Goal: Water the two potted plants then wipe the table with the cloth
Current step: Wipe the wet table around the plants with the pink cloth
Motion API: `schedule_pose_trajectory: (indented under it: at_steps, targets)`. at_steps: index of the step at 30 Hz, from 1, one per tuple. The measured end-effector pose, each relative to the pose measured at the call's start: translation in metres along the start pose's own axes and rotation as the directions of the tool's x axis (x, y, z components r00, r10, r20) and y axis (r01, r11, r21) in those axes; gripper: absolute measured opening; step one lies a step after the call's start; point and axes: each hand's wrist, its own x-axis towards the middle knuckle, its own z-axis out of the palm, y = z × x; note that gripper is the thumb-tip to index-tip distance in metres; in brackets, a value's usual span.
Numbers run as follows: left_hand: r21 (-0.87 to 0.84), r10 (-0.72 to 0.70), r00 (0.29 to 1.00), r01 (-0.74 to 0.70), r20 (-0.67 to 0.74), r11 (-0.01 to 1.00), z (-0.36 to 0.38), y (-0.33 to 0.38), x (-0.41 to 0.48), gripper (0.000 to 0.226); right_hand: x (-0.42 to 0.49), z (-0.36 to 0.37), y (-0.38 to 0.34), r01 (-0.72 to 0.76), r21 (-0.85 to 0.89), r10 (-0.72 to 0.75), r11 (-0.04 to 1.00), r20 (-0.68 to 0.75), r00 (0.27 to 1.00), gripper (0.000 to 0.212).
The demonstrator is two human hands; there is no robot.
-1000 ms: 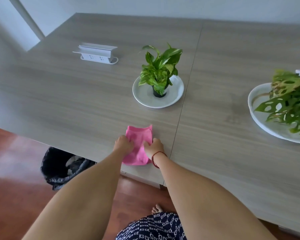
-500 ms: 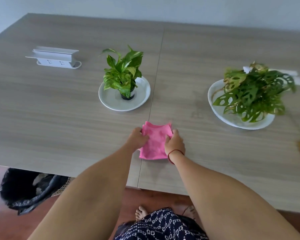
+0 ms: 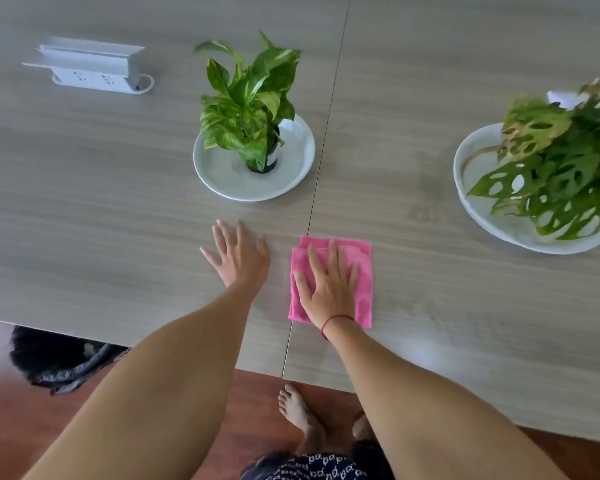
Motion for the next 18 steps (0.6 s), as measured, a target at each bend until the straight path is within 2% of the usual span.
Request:
schedule_pose_trajectory:
  at_steps: [4,7,11,14,18]
  targets:
    - [-0.011,-0.024,0.998,0.023,-0.06,1.0,0.016,-0.006,0.015,0.064,0.01,0.013,0.016,0.032,-0.136,-0.048,0.99,-0.112,0.993,0.061]
    - [0.027,-0.017,0.991,0.021,-0.131,0.999,0.026,-0.007,0.012,0.064,0.033,0.011,0.011,0.005,-0.15,-0.03,0.989,-0.164,0.986,0.06]
    - [0.03,-0.027,0.989,0.032,-0.143,0.999,0.03,-0.006,0.016,0.063,0.081,0.004,-0.005,-0.018,-0.119,0.001,0.993,-0.144,0.99,0.057]
    - [0.033,-0.016,0.99,0.021,-0.143,0.999,0.031,-0.004,0.019,0.063,0.107,0.006,-0.021,0.04,-0.134,-0.059,0.99,-0.147,0.987,0.051]
    - [0.015,-0.021,0.989,0.023,-0.143,1.0,0.028,-0.005,0.018,0.061,0.102,0.012,-0.026,0.098,-0.146,-0.107,0.984,-0.054,0.993,0.051]
